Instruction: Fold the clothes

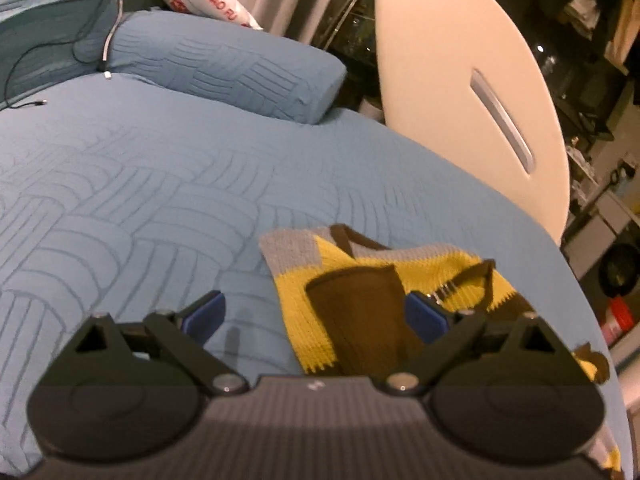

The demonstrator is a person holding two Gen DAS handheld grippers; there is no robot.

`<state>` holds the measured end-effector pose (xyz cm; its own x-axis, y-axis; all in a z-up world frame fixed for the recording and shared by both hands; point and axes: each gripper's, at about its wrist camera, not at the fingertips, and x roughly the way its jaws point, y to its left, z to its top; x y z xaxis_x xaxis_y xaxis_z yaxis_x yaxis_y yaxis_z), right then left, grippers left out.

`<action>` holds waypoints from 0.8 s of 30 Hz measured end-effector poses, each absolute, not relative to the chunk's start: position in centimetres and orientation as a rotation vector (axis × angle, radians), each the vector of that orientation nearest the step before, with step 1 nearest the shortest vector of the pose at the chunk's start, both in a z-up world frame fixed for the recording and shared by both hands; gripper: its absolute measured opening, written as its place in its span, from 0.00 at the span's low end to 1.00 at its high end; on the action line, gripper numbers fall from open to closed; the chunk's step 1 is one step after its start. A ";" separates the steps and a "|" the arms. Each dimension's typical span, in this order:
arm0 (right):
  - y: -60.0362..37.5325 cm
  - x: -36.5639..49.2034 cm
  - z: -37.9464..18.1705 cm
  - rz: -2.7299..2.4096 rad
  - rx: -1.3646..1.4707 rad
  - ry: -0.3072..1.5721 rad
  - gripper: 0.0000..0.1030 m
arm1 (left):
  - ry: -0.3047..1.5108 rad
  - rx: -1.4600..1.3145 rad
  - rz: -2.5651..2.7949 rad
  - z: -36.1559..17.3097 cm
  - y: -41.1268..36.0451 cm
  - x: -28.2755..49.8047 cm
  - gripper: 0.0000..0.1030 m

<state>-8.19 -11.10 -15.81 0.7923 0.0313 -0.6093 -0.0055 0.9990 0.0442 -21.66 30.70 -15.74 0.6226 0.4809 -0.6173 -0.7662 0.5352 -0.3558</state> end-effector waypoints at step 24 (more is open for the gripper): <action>-10.4 -8.6 -18.3 0.464 0.304 0.794 0.71 | 0.350 -0.860 1.200 -11.8 40.6 -38.0 0.70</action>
<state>-8.62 -10.38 -18.28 0.6094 0.5065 -0.6100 -0.2835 0.8577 0.4290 -37.98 40.56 -11.75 0.3579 0.6658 -0.6546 -0.9134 0.1041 -0.3935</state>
